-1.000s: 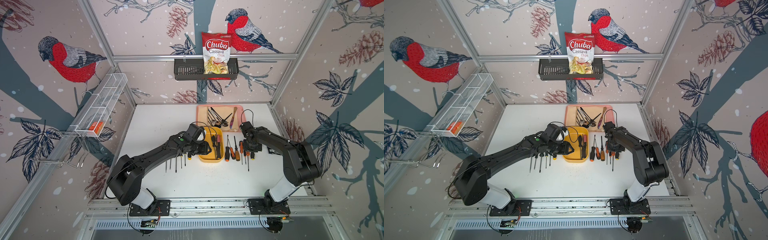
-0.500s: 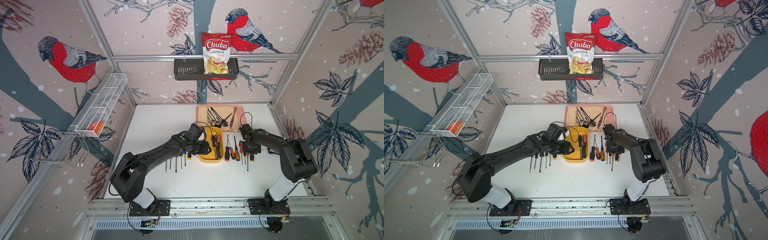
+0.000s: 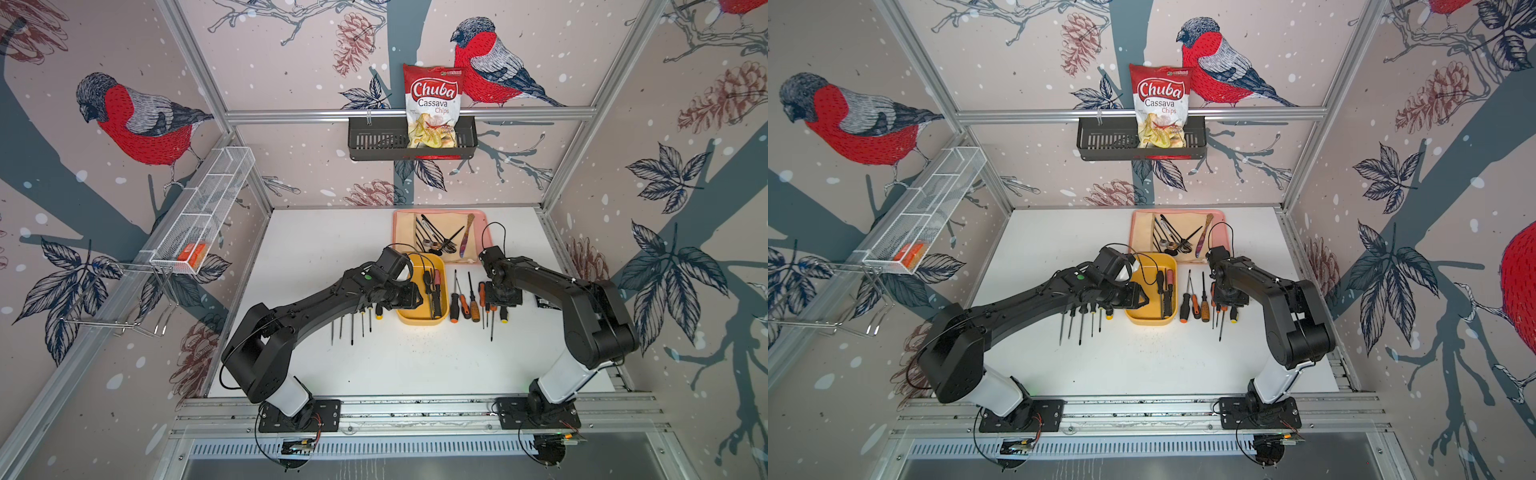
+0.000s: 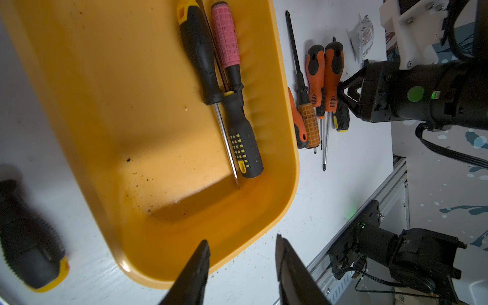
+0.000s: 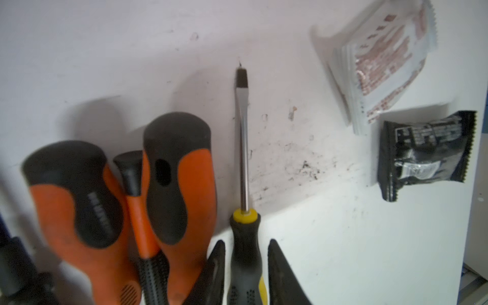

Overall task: Take out the screwdriver from the storage box
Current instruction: Place the screwdriver at the center of the board, then pick up the screwdriver from the storage box.

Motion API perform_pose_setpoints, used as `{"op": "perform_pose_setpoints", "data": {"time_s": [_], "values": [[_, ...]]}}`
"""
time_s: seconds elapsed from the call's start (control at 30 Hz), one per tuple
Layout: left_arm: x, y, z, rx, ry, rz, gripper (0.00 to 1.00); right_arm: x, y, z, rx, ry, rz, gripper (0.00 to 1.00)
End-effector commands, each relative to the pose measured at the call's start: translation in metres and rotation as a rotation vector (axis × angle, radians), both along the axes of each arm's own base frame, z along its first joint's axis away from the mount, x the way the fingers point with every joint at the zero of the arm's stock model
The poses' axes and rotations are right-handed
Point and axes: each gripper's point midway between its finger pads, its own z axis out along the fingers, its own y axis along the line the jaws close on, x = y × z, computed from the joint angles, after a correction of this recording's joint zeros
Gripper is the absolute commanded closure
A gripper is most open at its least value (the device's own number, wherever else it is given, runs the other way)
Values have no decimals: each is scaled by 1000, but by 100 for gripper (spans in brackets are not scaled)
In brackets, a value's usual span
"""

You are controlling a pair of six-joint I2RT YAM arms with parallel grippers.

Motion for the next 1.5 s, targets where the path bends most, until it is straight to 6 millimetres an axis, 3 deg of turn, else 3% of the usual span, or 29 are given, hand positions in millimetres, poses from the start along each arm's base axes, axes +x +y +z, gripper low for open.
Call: {"op": "perform_pose_setpoints", "data": {"time_s": [0.0, 0.2, 0.37, 0.6, 0.73, 1.1, 1.47], "values": [[4, -3, 5, -8, -20, 2, 56, -1, 3, 13, 13, -20, -15, 70], [10, -2, 5, 18, -16, 31, 57, 1, 23, 43, 134, -104, -4, 70], [18, -2, -2, 60, 3, 65, 57, -1, 56, 72, 346, -189, 56, 70], [32, -6, -7, 126, 4, 120, 57, -18, 106, 111, 674, -283, 208, 69], [40, -11, -14, 161, 12, 146, 57, -32, 121, 124, 776, -310, 275, 67], [62, -27, -41, 269, 20, 192, 57, -68, 154, 138, 958, -328, 417, 60], [86, -41, -65, 342, 13, 239, 55, -78, 154, 133, 941, -308, 457, 59]]}}
